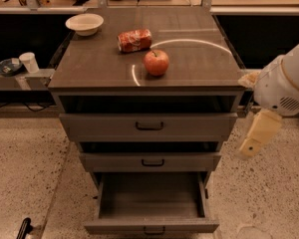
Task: Close bottom drawer
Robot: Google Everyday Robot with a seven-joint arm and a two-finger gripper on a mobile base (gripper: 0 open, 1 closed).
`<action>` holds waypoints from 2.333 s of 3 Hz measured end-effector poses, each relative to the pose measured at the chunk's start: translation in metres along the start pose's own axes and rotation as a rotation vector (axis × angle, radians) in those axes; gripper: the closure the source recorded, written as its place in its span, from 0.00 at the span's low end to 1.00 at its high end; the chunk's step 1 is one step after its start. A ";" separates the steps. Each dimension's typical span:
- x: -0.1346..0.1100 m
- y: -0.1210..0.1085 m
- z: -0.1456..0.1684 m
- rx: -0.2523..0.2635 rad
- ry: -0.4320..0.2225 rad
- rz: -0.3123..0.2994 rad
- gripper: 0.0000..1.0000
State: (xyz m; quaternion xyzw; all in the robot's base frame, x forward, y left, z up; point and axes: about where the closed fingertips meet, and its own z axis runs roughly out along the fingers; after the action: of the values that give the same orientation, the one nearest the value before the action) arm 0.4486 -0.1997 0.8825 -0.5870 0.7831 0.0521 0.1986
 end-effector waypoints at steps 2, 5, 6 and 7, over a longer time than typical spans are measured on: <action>0.035 0.057 0.120 -0.064 -0.306 0.081 0.00; 0.055 0.082 0.197 -0.127 -0.382 0.074 0.00; 0.077 0.114 0.273 -0.121 -0.404 -0.043 0.00; 0.101 0.132 0.316 -0.117 -0.479 -0.120 0.00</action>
Offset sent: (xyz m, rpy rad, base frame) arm -0.0457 0.0251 -0.1931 0.5409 -0.1380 0.0129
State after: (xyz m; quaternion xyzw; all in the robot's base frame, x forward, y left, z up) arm 0.3806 -0.1505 0.5353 -0.6137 0.6732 0.2233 0.3469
